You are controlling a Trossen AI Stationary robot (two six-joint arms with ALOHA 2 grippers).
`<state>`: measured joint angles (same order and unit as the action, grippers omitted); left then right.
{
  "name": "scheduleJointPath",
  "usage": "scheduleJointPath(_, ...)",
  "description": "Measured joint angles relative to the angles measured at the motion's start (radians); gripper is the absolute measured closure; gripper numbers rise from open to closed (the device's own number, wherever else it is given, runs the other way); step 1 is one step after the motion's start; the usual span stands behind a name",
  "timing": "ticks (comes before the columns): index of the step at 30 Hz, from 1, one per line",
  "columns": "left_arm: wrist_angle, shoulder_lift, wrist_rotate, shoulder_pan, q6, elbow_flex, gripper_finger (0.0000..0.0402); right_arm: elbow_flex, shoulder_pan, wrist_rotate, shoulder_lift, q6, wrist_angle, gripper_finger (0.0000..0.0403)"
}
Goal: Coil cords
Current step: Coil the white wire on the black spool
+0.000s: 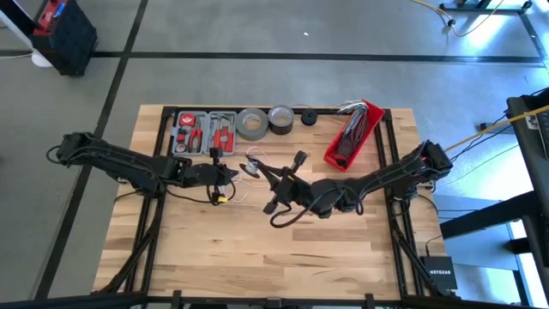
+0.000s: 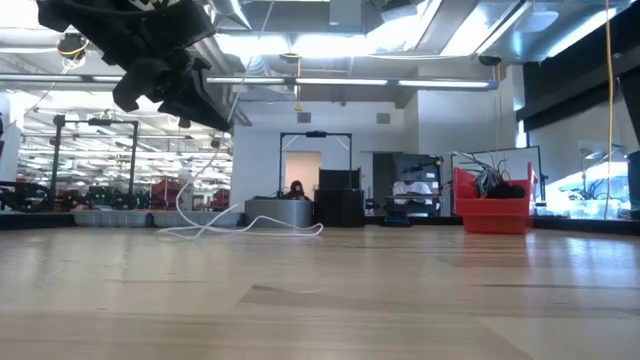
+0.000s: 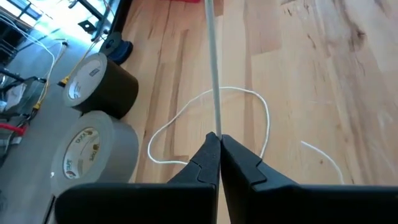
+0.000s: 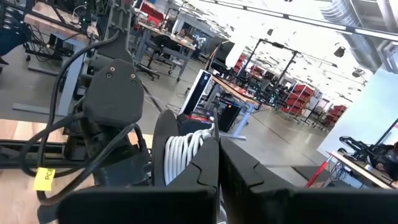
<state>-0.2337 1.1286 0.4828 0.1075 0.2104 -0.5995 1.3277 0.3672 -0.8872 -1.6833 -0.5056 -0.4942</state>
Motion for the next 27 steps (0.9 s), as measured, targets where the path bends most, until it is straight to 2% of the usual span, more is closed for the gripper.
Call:
scheduleJointPath(5, 0.014, -0.04, 0.015, 0.0, 0.018, 0.003, 0.0401, 0.004, -0.021, 0.033, 0.005, 0.004, 0.065, 0.0397)
scheduleJointPath(10, 0.017, -0.158, 0.103, -0.01, 0.031, 0.005, 0.0401, 0.009, -0.052, 0.156, 0.01, 0.027, 0.141, 0.0397)
scheduleJointPath(14, -0.009, -0.28, 0.117, -0.035, 0.008, 0.005, 0.0401, 0.007, -0.086, 0.253, 0.007, 0.082, 0.273, 0.0397)
scheduleJointPath(20, -0.054, -0.456, 0.116, -0.052, -0.037, 0.004, 0.0401, 0.004, -0.15, 0.259, 0.001, 0.187, 0.439, 0.0397)
scheduleJointPath(27, -0.067, -0.562, -0.035, -0.047, -0.05, 0.003, 0.0401, 0.003, -0.223, 0.224, -0.065, 0.201, 0.482, 0.0397)
